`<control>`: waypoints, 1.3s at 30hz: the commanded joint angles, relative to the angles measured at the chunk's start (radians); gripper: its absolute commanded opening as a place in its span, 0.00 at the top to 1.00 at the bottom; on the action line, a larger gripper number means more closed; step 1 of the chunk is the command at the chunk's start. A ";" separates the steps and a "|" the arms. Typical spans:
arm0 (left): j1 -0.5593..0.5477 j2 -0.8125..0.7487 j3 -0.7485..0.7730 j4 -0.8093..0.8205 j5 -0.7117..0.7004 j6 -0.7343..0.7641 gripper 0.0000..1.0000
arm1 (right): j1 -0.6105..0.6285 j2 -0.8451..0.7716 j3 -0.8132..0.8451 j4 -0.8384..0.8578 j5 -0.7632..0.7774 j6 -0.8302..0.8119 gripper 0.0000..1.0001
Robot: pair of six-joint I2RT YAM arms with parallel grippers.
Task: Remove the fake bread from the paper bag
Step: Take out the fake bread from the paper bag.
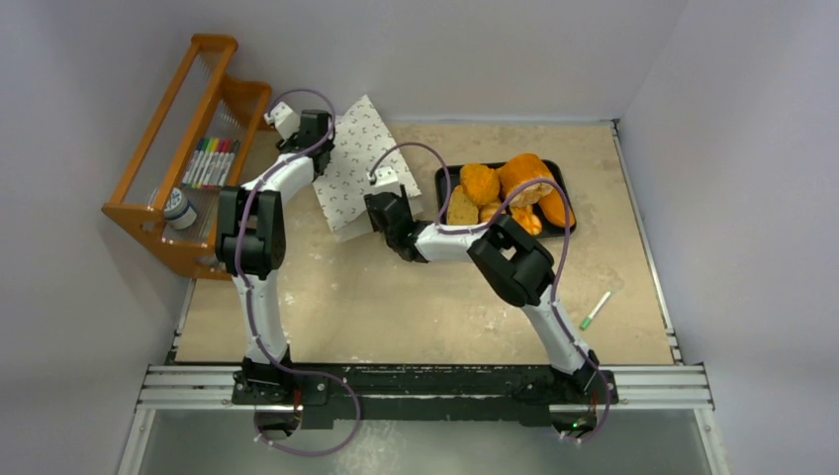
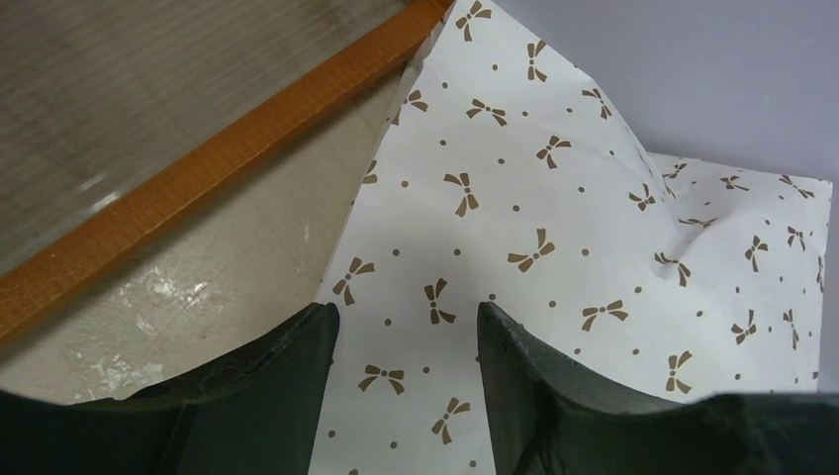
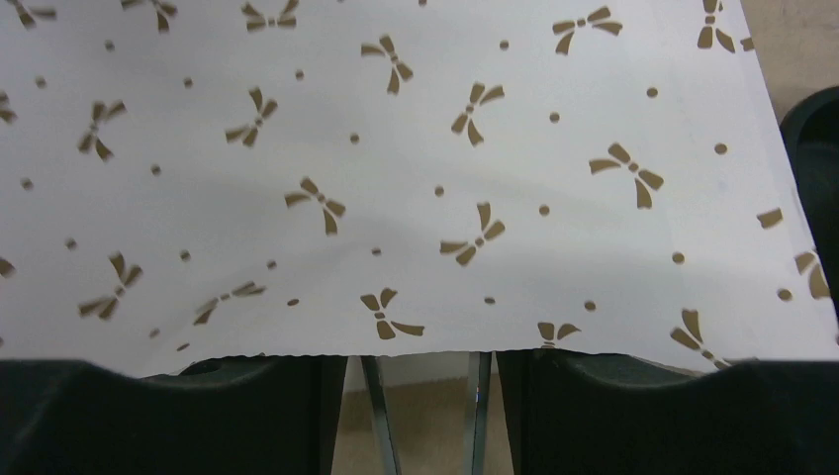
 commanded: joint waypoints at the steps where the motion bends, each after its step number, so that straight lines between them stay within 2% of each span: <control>1: 0.010 0.010 0.028 0.014 -0.003 -0.012 0.45 | -0.024 0.006 0.112 0.025 -0.013 0.006 0.45; 5: 0.010 0.014 0.025 0.013 -0.001 -0.014 0.45 | -0.037 0.050 0.190 -0.042 -0.029 0.019 0.46; 8: 0.010 0.017 0.023 0.013 -0.002 -0.015 0.46 | -0.043 0.063 0.216 -0.059 -0.043 0.022 0.53; 9: 0.010 0.017 0.023 0.013 -0.001 -0.015 0.45 | -0.045 0.068 0.228 -0.070 -0.048 0.024 0.58; 14: 0.009 0.009 0.028 0.011 -0.001 -0.020 0.45 | -0.052 0.077 0.259 -0.117 -0.073 0.040 0.91; 16: 0.010 0.008 0.036 0.006 -0.003 -0.021 0.45 | -0.052 0.062 0.238 -0.110 -0.077 0.044 1.00; 26: 0.009 0.006 0.125 -0.053 -0.010 -0.027 0.45 | -0.031 -0.166 -0.018 -0.082 -0.093 0.059 1.00; 39: 0.006 -0.029 0.159 -0.112 -0.003 -0.042 0.46 | 0.136 -0.457 -0.284 -0.263 -0.101 0.178 1.00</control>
